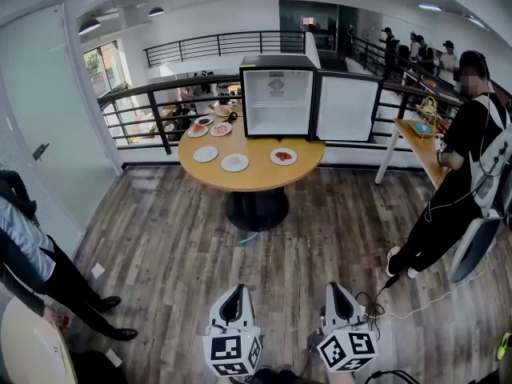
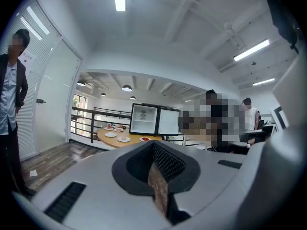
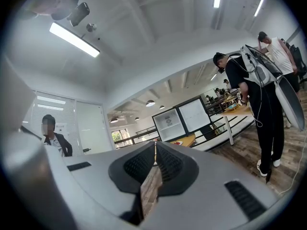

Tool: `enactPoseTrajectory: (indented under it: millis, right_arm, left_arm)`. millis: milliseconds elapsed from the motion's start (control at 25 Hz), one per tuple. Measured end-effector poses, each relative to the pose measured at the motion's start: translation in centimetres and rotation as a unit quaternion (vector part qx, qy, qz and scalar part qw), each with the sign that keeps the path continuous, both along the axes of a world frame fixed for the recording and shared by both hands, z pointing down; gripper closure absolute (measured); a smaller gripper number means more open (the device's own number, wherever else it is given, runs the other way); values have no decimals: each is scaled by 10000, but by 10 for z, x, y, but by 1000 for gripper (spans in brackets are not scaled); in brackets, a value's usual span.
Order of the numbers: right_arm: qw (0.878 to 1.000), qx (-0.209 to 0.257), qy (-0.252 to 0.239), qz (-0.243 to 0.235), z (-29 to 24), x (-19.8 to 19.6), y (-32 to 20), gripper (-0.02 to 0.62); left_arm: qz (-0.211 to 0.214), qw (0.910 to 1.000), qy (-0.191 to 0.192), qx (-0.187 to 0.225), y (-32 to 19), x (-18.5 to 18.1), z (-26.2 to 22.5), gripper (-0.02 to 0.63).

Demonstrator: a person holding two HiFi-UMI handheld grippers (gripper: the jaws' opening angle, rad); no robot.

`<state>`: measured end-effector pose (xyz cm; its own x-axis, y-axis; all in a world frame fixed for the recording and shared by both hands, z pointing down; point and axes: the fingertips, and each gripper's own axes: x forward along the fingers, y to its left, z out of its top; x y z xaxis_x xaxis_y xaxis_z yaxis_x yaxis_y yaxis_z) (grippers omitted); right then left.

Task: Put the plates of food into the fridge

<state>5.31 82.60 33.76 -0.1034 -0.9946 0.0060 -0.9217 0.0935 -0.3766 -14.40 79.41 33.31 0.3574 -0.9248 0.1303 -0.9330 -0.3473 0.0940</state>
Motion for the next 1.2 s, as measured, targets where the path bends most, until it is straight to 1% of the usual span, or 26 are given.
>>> enactPoseTrajectory:
  millis: [120,480,720,960,1200]
  right_arm:
    - [9999,44,-66,-62,0,5,-1,577]
    - [9997,56,-33,-216,5,21,3,577]
    - [9996,-76,-131,-240,13,29,-6,577]
    - [9993,-141,-199,-277,23,29,-30,577]
    - [9992,-170,-214,-291,25,27,-77,577]
  left_arm:
    - [-74,10000,-4,19,-1,2,0,598]
    - [-178,9998,-90,36,5,16,1,598]
    - [-237,9997,-90,-26,-1,18,2,598]
    - [-302,9994,-87,-126,-24,16,14,598]
    - [-328,9992,-44,-217,-68,14,21,598]
